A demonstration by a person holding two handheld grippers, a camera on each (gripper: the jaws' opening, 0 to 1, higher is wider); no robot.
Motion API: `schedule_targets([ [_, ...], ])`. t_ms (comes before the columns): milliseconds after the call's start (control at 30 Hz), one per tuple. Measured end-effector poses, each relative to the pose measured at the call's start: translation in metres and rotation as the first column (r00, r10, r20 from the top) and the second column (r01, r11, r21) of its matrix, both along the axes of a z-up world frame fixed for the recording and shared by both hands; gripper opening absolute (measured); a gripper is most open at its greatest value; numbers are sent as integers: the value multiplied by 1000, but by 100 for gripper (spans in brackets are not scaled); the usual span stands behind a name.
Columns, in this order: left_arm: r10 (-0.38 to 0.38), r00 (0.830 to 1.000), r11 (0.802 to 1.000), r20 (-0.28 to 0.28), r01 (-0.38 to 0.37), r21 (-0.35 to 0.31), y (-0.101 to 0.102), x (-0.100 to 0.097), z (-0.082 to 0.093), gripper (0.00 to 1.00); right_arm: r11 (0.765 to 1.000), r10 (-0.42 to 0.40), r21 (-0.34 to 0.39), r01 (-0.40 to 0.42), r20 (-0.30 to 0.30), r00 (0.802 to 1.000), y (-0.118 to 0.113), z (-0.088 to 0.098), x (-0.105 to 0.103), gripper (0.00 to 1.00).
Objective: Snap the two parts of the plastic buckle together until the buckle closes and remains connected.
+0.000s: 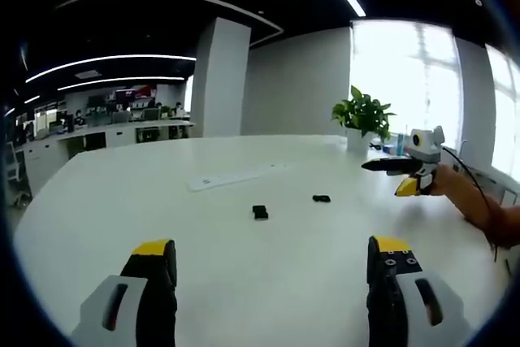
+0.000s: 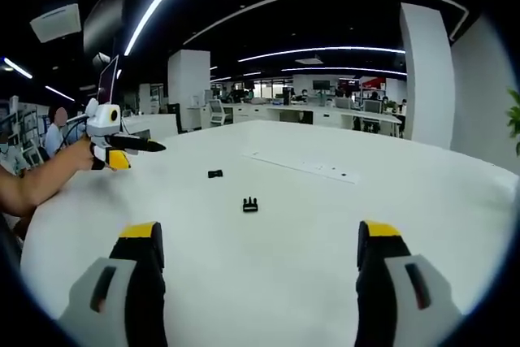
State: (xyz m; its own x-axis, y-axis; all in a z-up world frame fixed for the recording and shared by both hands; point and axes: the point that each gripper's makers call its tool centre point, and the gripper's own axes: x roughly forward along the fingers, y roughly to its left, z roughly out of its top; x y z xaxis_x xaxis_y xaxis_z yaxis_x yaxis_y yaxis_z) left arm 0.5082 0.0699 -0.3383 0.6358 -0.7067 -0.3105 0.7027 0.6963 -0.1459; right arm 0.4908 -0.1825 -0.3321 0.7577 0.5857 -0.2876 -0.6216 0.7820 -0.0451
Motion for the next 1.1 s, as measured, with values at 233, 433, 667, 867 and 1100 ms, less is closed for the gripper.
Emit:
schedule_targets([
  [233, 1, 1000, 1000, 3, -1, -1, -2, -1, 0, 99, 1000, 0, -2, 0, 0, 1000, 0, 0, 1, 97],
  [433, -36, 999, 997, -2, 36, 62, -15, -5, -14, 99, 999, 11, -33, -12, -7, 1000, 4, -7, 0, 95],
  [667, -26, 1000, 999, -11, 26, 24, -10, -5, -7, 99, 999, 13, -31, -13, -6, 1000, 3, -7, -1, 92],
  [867, -41, 999, 999, -10, 41, 32, -17, -6, -10, 97, 999, 14, -35, -14, -3, 1000, 5, -7, -1, 88],
  [1100, -44, 999, 997, -25, 46, 61, -20, -3, -22, 95, 997, 26, -67, -27, -14, 1000, 10, -13, -1, 86],
])
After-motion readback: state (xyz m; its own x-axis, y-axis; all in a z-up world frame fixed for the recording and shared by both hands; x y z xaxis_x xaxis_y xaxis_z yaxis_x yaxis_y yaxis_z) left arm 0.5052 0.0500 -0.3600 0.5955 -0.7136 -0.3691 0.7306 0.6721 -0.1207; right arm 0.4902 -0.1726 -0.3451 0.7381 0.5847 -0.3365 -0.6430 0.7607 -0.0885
